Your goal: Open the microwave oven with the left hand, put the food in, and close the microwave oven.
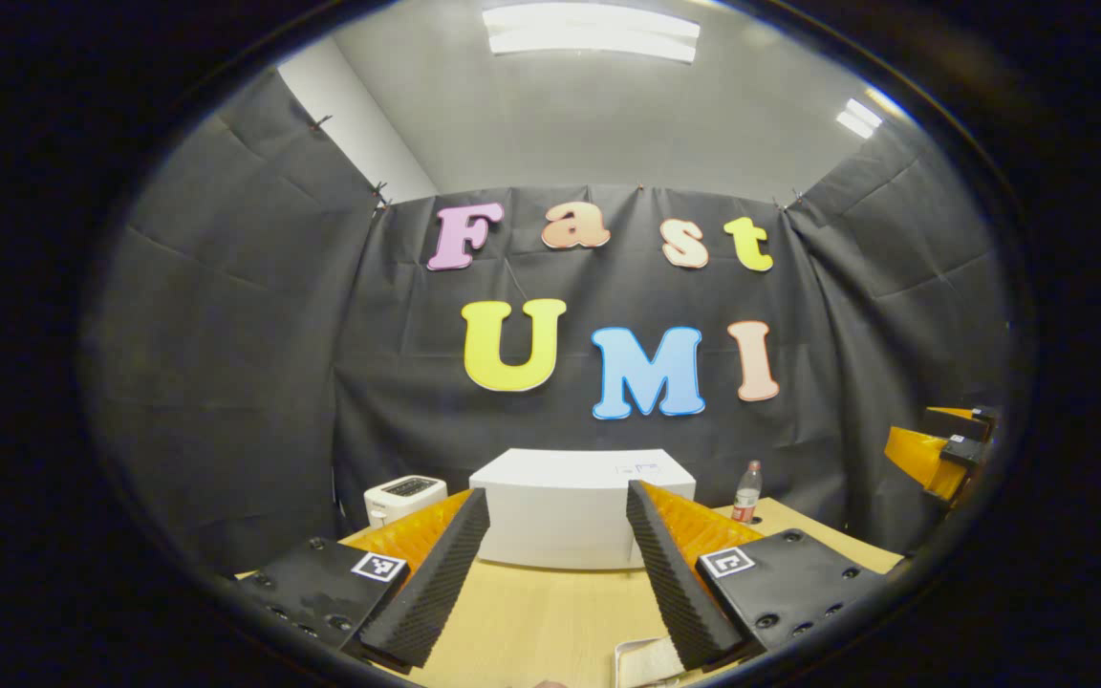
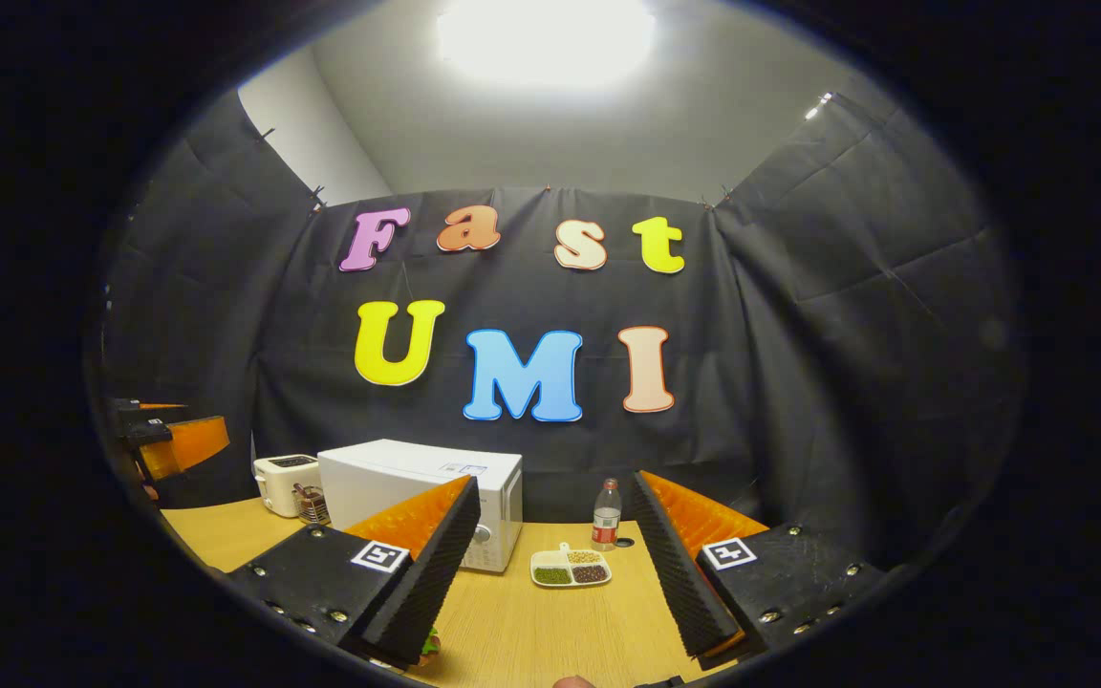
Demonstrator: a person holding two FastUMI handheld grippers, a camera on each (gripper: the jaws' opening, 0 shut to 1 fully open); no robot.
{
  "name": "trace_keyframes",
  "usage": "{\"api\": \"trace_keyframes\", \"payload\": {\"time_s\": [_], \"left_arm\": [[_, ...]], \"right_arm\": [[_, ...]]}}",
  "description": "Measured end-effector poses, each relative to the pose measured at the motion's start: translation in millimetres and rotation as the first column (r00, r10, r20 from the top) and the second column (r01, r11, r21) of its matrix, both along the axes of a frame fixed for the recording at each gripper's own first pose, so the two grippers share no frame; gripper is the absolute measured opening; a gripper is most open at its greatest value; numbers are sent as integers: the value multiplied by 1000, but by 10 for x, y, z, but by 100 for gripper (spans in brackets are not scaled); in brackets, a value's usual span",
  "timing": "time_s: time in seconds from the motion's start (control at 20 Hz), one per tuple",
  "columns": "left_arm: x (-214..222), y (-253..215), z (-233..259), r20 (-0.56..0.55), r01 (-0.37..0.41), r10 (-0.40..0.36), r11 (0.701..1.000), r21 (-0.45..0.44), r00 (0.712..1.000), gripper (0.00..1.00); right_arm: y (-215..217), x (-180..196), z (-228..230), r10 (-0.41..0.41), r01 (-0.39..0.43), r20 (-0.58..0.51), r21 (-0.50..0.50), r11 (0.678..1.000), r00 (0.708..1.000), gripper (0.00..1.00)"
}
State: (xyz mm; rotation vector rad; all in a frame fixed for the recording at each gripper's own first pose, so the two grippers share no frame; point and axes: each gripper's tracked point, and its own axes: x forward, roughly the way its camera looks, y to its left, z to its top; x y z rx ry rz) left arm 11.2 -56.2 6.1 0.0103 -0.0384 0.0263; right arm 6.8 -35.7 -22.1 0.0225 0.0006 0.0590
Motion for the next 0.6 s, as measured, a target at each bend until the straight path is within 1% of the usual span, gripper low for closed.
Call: {"api": "trace_keyframes", "payload": {"time_s": [0.05, 0.1, 0.3, 0.35, 0.45, 0.5, 0.55, 0.6], "left_arm": [[53, -36, -2, 6, 0, 0, 1000, 10, 1000, 94], [111, -83, 15, 12, 5, -5, 1000, 18, 1000, 97], [452, -219, -20, 29, 30, -31, 999, 41, 999, 95], [570, -274, -46, 32, 45, -46, 998, 40, 998, 97], [805, -355, -104, 37, 79, -80, 997, 29, 996, 95], [944, -405, -142, 31, 99, -99, 995, 22, 995, 98], [1078, -439, -204, 25, 118, -118, 993, 17, 993, 98], [1212, -469, -251, 21, 134, -134, 991, 15, 991, 96]], "right_arm": [[-25, 7, -23, 1, -1, -3, 0, 1000, 1000, 95], [-39, 25, -35, 1, -1, -3, -3, 1000, 1000, 95], [-31, 72, -58, 1, -1, -2, -16, 1000, 1000, 95], [-30, 97, -63, -5, 5, -2, -16, 1000, 1000, 95], [-24, 144, -51, -26, 26, 5, -20, 999, 1000, 95], [-28, 171, -57, -44, 44, -1, -27, 999, 999, 95], [-30, 182, -66, -61, 61, -6, -30, 998, 998, 95], [-11, 189, -29, -74, 74, -1, -30, 997, 997, 95]]}}
